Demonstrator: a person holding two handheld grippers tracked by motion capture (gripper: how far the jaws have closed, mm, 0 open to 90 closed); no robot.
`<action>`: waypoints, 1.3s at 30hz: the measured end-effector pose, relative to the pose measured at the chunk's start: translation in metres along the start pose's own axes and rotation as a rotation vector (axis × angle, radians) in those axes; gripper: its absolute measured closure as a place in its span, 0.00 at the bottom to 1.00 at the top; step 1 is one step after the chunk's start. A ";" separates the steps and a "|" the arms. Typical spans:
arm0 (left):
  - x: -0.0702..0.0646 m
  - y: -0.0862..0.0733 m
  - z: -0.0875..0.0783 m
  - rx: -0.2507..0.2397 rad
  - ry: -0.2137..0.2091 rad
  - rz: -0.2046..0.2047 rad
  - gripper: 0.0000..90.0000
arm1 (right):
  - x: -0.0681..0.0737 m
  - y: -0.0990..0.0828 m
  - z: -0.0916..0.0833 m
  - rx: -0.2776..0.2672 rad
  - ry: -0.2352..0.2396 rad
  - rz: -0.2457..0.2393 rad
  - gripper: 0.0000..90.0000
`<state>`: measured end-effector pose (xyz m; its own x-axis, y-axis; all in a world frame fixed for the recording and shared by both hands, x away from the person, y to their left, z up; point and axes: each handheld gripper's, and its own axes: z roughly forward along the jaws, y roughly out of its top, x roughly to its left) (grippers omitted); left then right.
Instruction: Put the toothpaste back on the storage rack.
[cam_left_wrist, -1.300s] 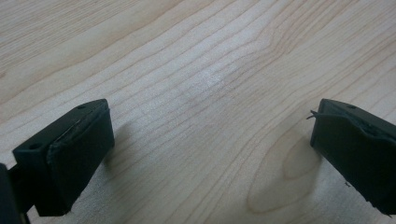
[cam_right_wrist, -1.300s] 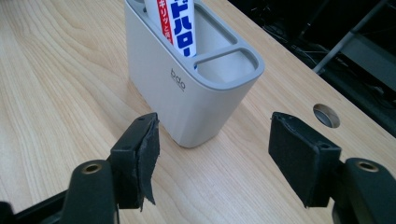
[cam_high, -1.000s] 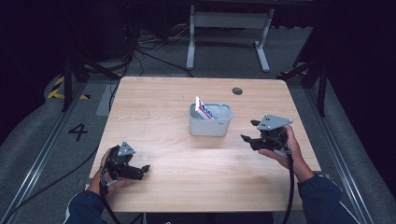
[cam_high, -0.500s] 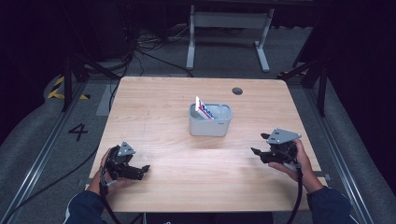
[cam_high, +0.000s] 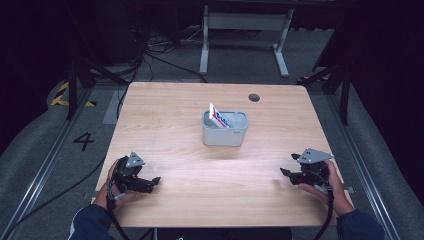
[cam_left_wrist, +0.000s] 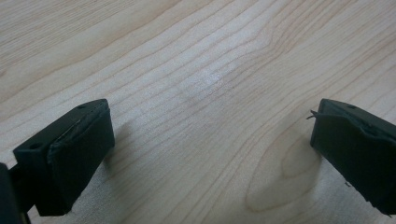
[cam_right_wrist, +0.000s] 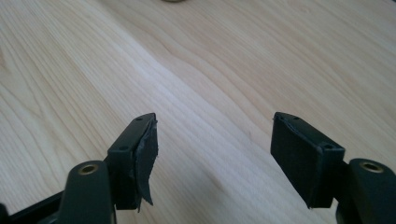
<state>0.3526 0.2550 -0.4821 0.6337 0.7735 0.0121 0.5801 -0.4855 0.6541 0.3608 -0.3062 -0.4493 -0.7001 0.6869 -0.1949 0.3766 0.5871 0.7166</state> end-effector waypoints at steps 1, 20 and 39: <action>0.000 0.000 0.000 -0.001 0.000 -0.002 0.00 | -0.001 -0.004 0.000 0.005 -0.003 0.007 0.36; -0.003 -0.001 0.000 0.006 -0.008 -0.032 0.00 | -0.013 -0.067 -0.014 0.003 0.026 0.250 0.25; -0.004 -0.002 -0.001 0.000 0.011 -0.034 0.00 | -0.014 -0.070 -0.016 -0.006 0.022 0.260 0.23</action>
<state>0.3483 0.2536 -0.4825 0.6080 0.7939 -0.0019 0.6010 -0.4588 0.6544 0.3348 -0.3633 -0.4861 -0.5934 0.8048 0.0108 0.5423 0.3898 0.7443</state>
